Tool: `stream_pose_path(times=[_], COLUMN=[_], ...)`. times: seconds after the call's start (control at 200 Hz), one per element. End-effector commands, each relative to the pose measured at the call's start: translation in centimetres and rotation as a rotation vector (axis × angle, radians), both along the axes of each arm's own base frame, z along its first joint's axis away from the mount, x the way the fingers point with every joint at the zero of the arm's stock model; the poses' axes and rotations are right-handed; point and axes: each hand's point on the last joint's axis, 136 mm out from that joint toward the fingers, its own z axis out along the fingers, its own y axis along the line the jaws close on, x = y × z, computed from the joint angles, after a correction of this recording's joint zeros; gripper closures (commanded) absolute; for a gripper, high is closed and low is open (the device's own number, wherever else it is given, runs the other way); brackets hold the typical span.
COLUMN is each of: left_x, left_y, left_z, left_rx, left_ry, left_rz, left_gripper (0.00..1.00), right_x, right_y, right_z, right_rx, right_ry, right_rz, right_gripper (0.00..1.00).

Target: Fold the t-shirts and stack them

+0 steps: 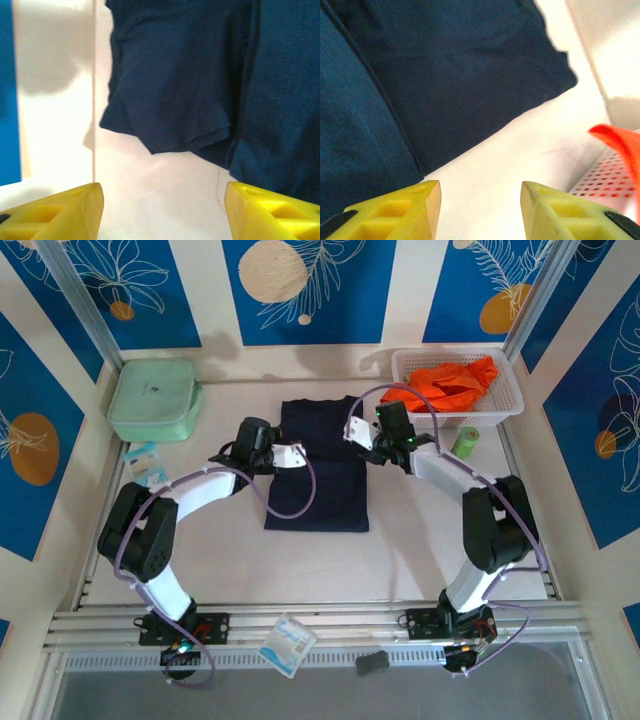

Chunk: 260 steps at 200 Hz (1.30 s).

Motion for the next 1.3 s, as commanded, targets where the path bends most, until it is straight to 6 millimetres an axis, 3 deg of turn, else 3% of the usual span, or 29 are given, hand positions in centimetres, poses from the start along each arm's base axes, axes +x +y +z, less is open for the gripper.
stream_pose_path(times=[0.0,0.115,0.23,0.32,0.445,0.58,0.8,1.296], left_x=[-0.5,-3.9,-7.9,-11.6,-14.9,-17.0,-18.0,-18.8], left_y=[-0.2,-0.5,0.2,1.1,2.7,3.4,2.4,3.1], left_z=[6.6,9.0,9.2,7.2,3.2,-0.6,-3.8,-6.8], left_rx=[-0.116,-0.172,-0.152,-0.059,0.132,0.275,0.33,0.461], left_ry=[-0.137,-0.157,-0.102,0.003,0.086,0.149,0.224,0.347], left_rz=[-0.029,-0.121,-0.191,-0.263,-0.337,-0.414,-0.483,-0.557], left_gripper=[0.34,0.26,0.24,0.22,0.19,0.18,0.17,0.17], right_x=[-3.5,-10.3,-16.6,-19.9,-22.5,-23.3,-22.0,-19.7], right_y=[1.5,1.5,0.7,-0.3,-0.7,-0.2,0.5,1.6], right_z=[3.7,3.1,1.9,-0.1,-2.3,-5.0,-8.0,-11.9], right_rx=[0.048,-0.018,-0.114,-0.259,-0.354,-0.425,-0.491,-0.465], right_ry=[-0.026,0.071,0.196,0.271,0.36,0.391,0.42,0.466], right_rz=[0.188,0.429,0.555,0.6,0.639,0.693,0.727,0.743], right_gripper=[0.54,0.55,0.54,0.54,0.53,0.52,0.52,0.52])
